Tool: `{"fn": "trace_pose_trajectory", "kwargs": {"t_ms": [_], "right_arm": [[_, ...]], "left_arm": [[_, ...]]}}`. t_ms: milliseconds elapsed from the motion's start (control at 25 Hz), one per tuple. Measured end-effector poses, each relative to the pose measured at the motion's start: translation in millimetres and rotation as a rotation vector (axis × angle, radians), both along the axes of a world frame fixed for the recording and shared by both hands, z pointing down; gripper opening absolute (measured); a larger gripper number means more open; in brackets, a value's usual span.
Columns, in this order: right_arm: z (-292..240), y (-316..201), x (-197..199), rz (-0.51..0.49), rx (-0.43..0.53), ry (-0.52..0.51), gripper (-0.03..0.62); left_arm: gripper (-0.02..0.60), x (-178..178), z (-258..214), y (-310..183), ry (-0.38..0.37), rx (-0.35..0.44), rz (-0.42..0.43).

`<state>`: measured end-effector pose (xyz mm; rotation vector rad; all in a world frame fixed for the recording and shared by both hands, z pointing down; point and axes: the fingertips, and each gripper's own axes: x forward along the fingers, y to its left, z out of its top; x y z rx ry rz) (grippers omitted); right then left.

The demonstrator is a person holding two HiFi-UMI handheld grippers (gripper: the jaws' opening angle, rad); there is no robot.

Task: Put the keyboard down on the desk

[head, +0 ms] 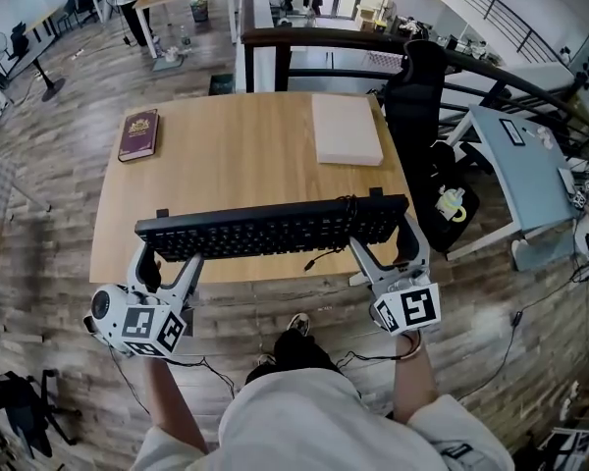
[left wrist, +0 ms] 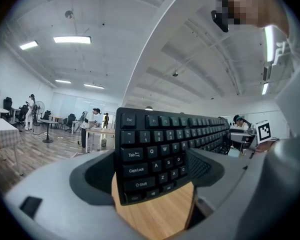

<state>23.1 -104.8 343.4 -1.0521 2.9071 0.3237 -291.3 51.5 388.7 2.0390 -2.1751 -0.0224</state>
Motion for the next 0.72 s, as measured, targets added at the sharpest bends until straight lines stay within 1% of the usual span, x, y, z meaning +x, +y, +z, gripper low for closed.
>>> {"fn": "trace_pose_trajectory", "kwargs": {"t_ms": [160, 280, 360, 440, 560, 720], "right_arm": [[12.6, -15.4, 1.1, -0.004, -0.003, 0.004, 0.393], [15.6, -21.0, 1.4, -0.007, -0.004, 0.002, 0.393], [15.5, -22.9, 2.3, -0.010, -0.010, -0.002, 0.391], [24.1, -27.6, 4.8, -0.012, -0.017, -0.005, 0.391], [39.9, -45.8, 9.9, -0.004, -0.029, -0.006, 0.388], [48.4, -72.6, 18.5, 0.011, -0.047, -0.009, 0.379]], "left_arm": [[0.437, 2.3, 15.4, -13.3, 0.013, -0.008, -0.004], [0.437, 2.6, 18.6, -19.3, 0.024, -0.020, -0.010], [0.437, 2.8, 16.9, -21.9, 0.020, -0.025, -0.018], [0.437, 5.2, 24.7, -26.6, 0.019, -0.031, -0.019], [0.437, 9.3, 41.4, -46.9, 0.028, -0.051, -0.007], [0.437, 15.6, 50.6, -76.7, 0.030, -0.068, 0.009]]}}
